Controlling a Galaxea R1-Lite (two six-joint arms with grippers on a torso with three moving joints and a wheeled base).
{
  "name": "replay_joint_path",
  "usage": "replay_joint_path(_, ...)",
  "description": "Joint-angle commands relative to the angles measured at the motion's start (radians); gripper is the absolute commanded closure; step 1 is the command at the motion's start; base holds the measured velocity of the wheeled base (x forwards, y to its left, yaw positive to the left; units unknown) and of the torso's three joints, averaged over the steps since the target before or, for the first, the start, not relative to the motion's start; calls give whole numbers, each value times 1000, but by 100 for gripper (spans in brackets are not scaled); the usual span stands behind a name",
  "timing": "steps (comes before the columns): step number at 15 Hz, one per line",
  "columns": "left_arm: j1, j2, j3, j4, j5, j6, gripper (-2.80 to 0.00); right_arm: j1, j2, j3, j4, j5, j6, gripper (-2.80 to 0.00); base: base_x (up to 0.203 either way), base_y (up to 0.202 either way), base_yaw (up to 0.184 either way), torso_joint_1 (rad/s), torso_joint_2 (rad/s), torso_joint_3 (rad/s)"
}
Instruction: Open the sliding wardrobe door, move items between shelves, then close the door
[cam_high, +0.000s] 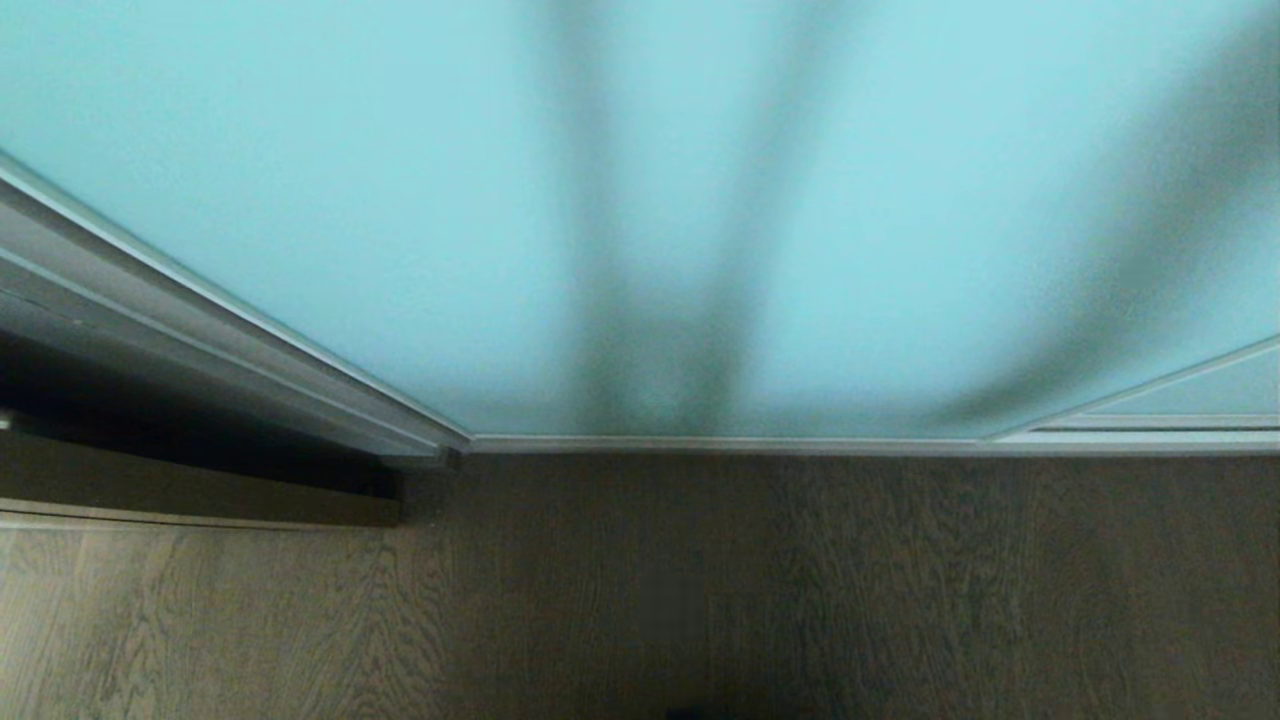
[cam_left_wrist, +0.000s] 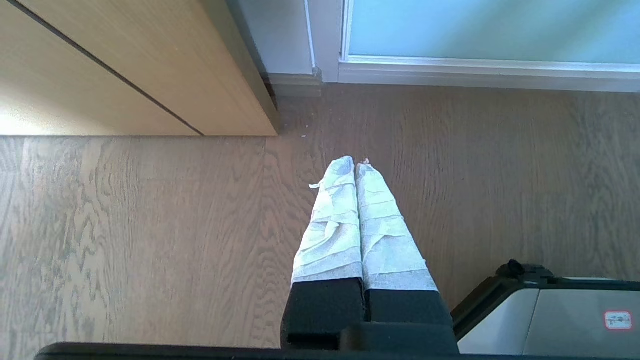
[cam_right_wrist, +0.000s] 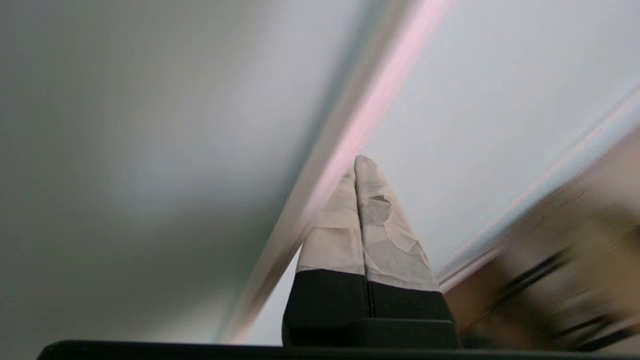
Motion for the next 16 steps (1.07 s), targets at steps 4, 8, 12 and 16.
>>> replay_joint_path(4,0,2,2,0,0,0,0,-137,15,29,-236,-140,15,0,0,0,0,0,0,0)
replay_joint_path(8,0,2,2,0,0,0,0,-171,-13,45,-444,-276,96,0,0,0,0,0,0,0)
replay_joint_path(12,0,2,2,0,0,0,0,-95,-10,-41,-456,-375,89,0,0,0,0,0,0,0)
replay_joint_path(16,0,2,2,0,0,0,0,41,41,-200,-436,-530,80,0,0,0,0,0,0,0)
